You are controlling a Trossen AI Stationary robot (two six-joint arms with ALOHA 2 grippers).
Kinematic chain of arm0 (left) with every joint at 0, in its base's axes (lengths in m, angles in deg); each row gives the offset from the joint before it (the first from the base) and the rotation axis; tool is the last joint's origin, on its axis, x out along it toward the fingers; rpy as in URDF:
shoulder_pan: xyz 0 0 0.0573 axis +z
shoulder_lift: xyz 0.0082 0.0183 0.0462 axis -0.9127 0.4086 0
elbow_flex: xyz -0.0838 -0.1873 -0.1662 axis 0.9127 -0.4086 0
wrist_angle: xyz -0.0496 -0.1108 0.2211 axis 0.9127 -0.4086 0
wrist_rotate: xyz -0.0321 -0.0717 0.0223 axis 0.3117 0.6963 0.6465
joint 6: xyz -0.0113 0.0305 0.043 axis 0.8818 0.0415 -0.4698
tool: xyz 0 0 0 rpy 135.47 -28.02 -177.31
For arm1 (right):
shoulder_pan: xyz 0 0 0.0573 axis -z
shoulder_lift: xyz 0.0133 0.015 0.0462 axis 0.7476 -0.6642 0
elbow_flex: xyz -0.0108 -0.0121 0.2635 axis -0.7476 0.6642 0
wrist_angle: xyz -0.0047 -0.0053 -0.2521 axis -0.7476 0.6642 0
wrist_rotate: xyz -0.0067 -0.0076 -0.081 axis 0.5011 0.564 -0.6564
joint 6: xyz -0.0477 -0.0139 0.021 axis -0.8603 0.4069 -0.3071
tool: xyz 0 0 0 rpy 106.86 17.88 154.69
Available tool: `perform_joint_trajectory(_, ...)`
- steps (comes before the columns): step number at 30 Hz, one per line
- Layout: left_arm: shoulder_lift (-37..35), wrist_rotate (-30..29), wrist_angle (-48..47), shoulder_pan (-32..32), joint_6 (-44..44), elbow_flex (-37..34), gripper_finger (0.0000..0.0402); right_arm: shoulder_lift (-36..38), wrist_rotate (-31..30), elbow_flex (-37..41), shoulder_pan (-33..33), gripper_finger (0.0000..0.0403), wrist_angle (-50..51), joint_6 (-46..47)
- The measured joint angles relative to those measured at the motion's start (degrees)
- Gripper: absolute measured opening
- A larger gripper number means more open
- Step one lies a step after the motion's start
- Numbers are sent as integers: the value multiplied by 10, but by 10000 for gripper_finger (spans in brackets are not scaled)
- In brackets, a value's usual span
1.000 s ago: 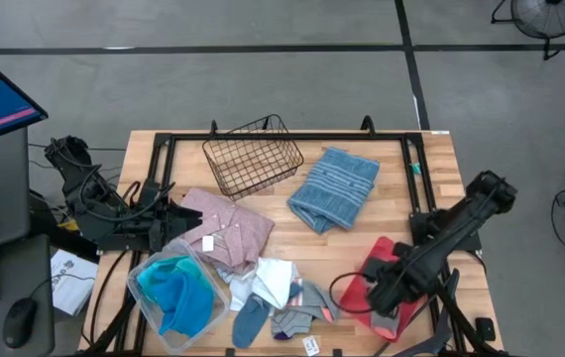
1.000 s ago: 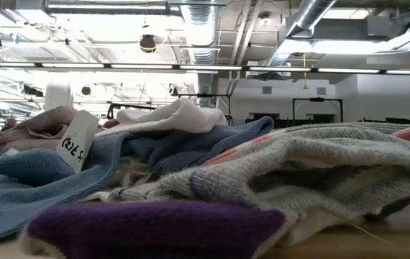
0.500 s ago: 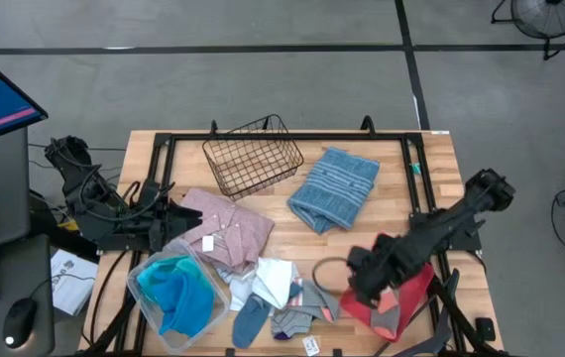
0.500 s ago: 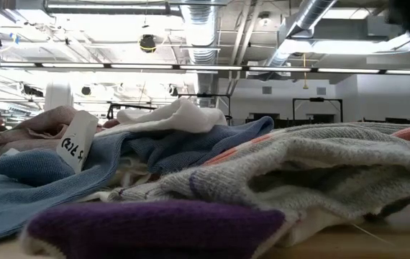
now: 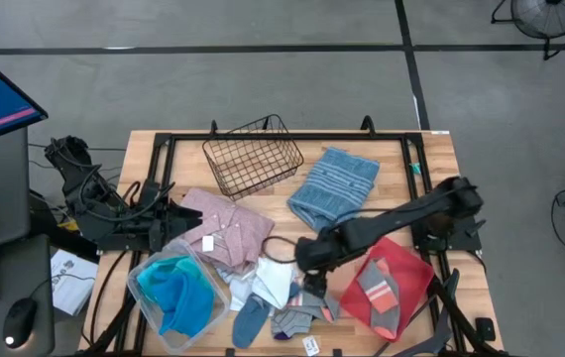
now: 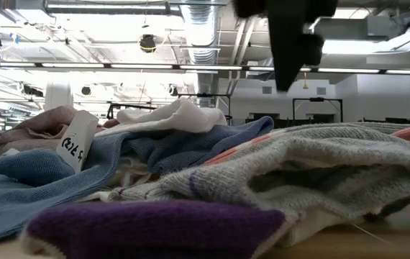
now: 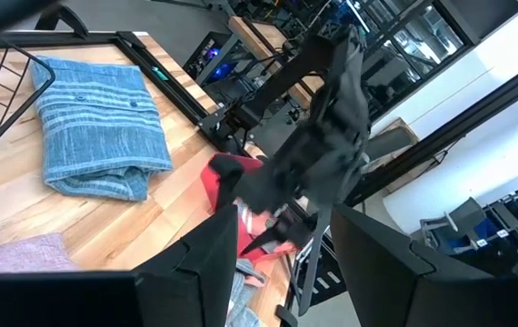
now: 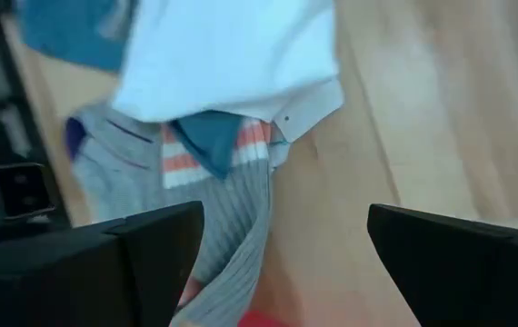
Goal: Pick & Place Cloths
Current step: Put the gray patterned sock into the red bin
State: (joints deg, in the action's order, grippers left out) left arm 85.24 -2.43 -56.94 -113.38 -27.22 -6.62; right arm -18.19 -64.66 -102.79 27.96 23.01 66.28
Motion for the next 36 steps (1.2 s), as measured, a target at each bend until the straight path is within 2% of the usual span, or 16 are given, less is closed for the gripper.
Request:
perform_joint_trajectory(8, 0, 9, 0, 0, 0, 0, 163, -100, 28, -12, -13, 306, -5, -16)
perform_joint_trajectory(12, 0, 22, 0, 0, 0, 0, 163, -123, 77, -13, -17, 291, -26, -50)
perform_joint_trajectory(15, 0, 24, 0, 0, -4, 0, 163, -128, 101, -12, -18, 229, -30, -63)
perform_joint_trajectory(17, 0, 24, 0, 0, -13, 0, 163, -127, 106, -13, -17, 155, -40, -67)
perform_joint_trajectory(19, 0, 24, 0, 0, -15, 0, 163, -123, 109, -12, -12, 63, -33, -78)
perform_joint_trajectory(20, 0, 24, 0, 0, -15, 0, 163, -120, 111, -12, -10, 33, -35, -85)
perform_joint_trajectory(21, 0, 24, 0, 0, -15, 0, 163, -116, 111, -12, -8, 21, -37, -87)
perform_joint_trajectory(26, 0, 24, 0, 0, -15, 0, 163, -55, 111, -12, 6, 6, -28, -83)
perform_joint_trajectory(36, 0, 23, 0, 0, -15, 0, 163, 162, 79, -12, -1, 3, 46, -28)
